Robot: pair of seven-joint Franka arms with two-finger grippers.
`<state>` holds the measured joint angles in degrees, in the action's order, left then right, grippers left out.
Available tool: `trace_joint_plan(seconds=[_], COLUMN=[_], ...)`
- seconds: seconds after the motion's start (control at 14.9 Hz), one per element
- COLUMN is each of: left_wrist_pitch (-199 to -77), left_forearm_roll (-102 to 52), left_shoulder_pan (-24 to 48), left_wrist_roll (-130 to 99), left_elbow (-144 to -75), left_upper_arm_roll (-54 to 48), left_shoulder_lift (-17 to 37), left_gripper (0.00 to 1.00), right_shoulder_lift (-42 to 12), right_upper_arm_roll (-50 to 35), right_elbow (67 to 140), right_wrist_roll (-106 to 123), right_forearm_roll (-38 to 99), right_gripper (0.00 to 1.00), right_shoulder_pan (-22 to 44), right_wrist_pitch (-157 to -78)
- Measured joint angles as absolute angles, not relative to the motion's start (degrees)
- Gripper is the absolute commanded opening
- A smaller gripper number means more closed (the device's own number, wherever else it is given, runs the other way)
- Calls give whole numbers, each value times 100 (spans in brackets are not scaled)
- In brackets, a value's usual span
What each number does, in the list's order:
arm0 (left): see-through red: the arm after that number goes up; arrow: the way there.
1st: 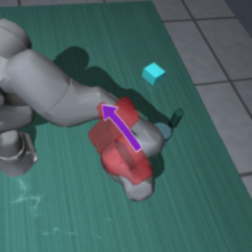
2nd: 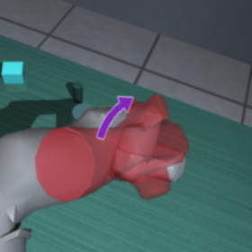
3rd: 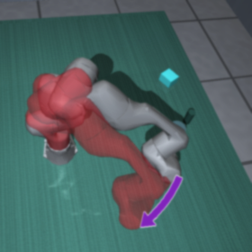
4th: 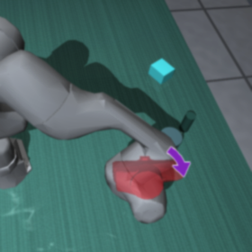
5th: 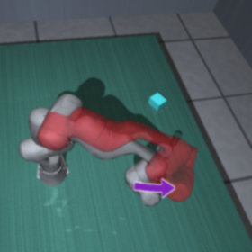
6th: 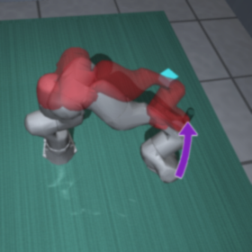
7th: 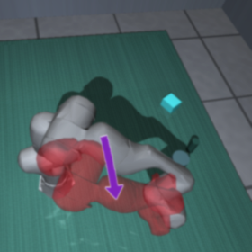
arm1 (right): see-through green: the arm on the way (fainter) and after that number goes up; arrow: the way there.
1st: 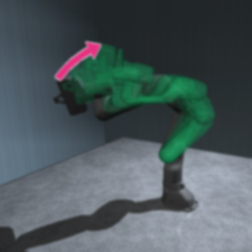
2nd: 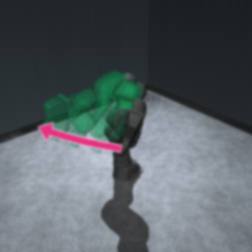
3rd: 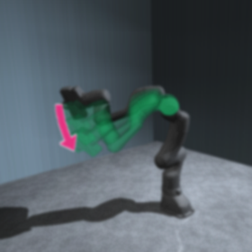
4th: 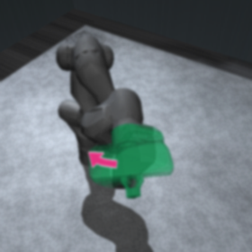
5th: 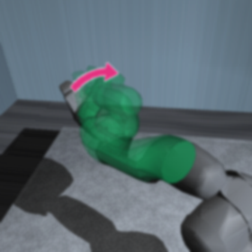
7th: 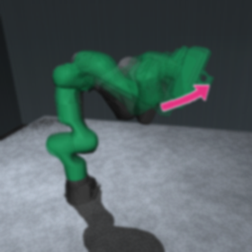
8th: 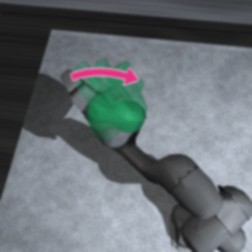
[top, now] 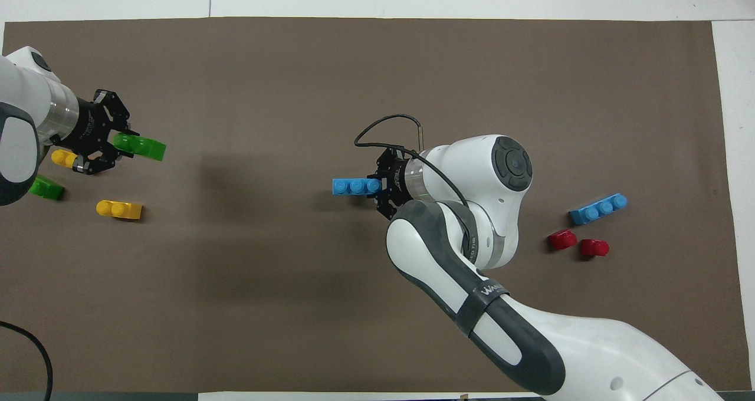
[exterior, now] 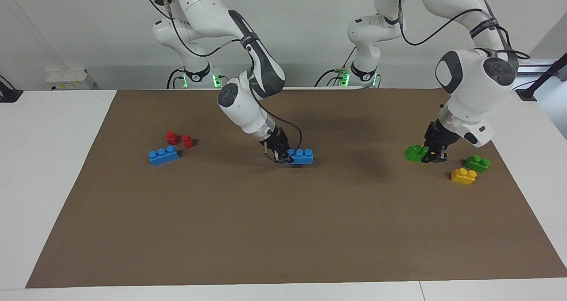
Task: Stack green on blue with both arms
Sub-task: 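Carry the green brick with the left gripper toward the held blue brick, then press the green brick onto the blue brick with the left gripper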
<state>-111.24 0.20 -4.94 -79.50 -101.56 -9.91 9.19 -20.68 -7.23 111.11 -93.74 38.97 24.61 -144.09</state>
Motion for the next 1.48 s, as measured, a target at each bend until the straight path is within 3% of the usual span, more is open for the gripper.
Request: trace_joint_plan(seconds=[0.34,0.87,1.48], left_wrist_pitch=[-11227,-12497,-13126], left_forearm_roll=[16,133,732], left_shoulder_pan=[636,2101,2554], left_wrist_roll=[-9663,-11751,-12965], left_elbow=[-10293,-11174,-11499], left_upper_arm_roll=[-1009,-1003,-993], left_shoulder_lift=[870,844,1066], left_gripper=[0,0,0], right_shoulder_lift=[-2251,-2287,-2290], right_upper_arm_roll=[-720,-718,-716], right_elbow=[11159,11302,11320], right_wrist_roll=[-9374,-9374,-9374], right_forearm_roll=[3929,3929,3929], right_gripper=[0,0,0], right_shoulder_pan=[2560,2619,2671], right_wrist_pitch=[-14703,-14890,-14910])
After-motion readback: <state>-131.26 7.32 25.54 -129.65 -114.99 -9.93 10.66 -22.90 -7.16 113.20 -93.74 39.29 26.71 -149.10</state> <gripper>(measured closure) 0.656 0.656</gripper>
